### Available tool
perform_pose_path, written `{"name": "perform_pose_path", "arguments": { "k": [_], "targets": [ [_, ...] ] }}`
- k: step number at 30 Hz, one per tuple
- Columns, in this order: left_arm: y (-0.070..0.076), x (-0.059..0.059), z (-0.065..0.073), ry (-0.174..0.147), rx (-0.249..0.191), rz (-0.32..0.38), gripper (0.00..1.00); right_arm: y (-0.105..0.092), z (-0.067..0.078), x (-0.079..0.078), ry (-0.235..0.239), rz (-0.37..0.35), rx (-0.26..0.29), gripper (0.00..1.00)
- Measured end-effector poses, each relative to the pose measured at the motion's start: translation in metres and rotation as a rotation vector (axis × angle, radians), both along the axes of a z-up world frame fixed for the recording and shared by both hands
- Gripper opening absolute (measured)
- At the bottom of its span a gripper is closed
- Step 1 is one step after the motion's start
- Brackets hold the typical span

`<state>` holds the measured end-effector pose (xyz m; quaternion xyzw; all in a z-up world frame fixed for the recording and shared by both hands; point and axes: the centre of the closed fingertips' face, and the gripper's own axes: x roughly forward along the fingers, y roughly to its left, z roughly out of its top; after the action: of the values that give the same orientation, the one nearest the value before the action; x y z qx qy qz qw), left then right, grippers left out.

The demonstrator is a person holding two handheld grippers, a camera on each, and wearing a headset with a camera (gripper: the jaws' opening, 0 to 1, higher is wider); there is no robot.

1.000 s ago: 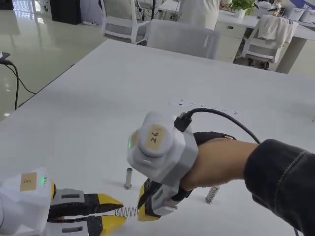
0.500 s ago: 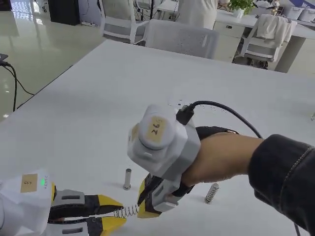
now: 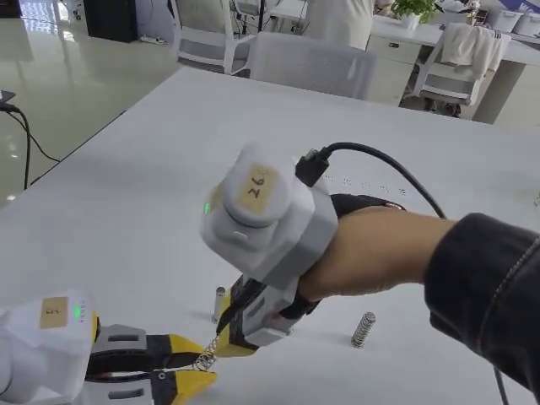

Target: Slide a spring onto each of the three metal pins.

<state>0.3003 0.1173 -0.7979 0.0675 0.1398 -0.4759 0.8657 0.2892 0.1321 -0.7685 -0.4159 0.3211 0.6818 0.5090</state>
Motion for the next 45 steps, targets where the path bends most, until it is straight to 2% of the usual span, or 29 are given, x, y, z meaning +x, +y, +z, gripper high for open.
{"name": "perform_pose_path", "arguments": {
  "k": [7, 14, 22, 29, 45],
  "targets": [
    [-0.004, 0.001, 0.002, -0.006, -0.005, -0.008, 0.02, 0.009, 0.005, -0.003, -0.01, 0.015, 0.025, 0.08],
    [-0.003, -0.001, 0.0, -0.005, 0.003, -0.013, 0.02, 0.005, 0.002, -0.004, -0.004, 0.021, 0.012, 0.08],
    [-0.005, -0.003, -0.002, -0.015, 0.035, -0.031, 0.02, 0.004, -0.003, -0.006, 0.017, 0.028, -0.008, 0.08],
    [-0.006, -0.002, 0.003, -0.027, 0.013, -0.029, 0.02, 0.001, -0.01, -0.007, 0.024, 0.023, -0.025, 0.09],
    [-0.012, -0.001, 0.011, -0.048, 0.016, -0.043, 0.02, -0.002, -0.014, -0.007, 0.032, 0.012, -0.035, 0.09]
  ]
}}
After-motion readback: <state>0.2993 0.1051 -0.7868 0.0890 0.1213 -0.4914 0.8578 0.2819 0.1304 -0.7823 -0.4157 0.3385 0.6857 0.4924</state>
